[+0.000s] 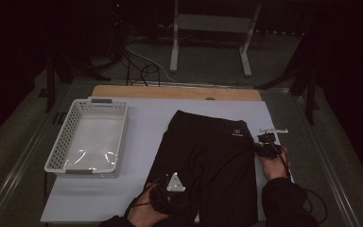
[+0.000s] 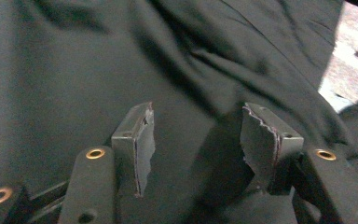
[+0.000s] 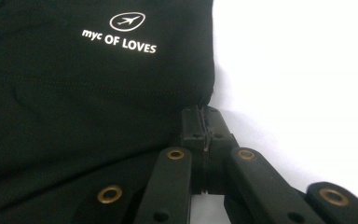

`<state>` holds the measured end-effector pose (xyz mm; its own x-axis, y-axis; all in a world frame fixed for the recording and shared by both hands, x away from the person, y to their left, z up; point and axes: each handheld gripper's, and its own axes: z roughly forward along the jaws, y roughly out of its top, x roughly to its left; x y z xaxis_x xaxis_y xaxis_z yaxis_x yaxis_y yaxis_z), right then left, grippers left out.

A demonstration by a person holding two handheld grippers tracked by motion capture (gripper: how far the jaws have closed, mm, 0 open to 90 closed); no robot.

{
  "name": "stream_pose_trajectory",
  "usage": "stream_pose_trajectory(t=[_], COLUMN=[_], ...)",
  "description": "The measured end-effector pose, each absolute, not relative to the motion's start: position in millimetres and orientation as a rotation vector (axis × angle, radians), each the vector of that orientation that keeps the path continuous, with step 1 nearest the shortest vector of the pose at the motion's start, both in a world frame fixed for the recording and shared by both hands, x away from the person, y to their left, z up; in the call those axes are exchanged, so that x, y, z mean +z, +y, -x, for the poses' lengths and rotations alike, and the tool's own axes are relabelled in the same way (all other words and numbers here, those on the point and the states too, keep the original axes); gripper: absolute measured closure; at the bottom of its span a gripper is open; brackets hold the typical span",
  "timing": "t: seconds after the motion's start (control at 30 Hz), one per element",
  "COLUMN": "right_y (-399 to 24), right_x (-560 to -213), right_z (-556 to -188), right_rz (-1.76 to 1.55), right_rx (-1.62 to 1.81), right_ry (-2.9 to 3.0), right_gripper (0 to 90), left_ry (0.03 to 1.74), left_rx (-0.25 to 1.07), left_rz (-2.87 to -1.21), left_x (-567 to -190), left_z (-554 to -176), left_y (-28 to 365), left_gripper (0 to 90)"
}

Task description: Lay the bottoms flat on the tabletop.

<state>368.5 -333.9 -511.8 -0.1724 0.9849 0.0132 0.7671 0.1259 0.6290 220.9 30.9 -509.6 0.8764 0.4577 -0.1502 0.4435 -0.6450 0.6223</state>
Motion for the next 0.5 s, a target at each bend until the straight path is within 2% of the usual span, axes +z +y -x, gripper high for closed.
stream_pose_trajectory(t=[0.27,0.37,0.5], right_y=[-337.8,-338.7,-340.2], right_x=[-512.8,-511.8,-507.2], right_z=[-370.9,-371.5,-373.4], right_rz=[-1.697,-1.683,-1.674], right_rx=[0.707,0.68,0.674], right_ry=[1.97,1.96,1.96], right_gripper=[89.8,89.8,89.7], left_ry=[0.604,0.593,0.559], left_rx=[-0.01,-0.003,-0.007], left_rz=[-2.36,-2.369,-2.385], left_x=[-510.4,-510.0,-509.9], left_z=[-216.9,-215.7,-215.5], left_y=[12.2,4.5,-7.5], left_gripper=[44.9,50.6,65.3])
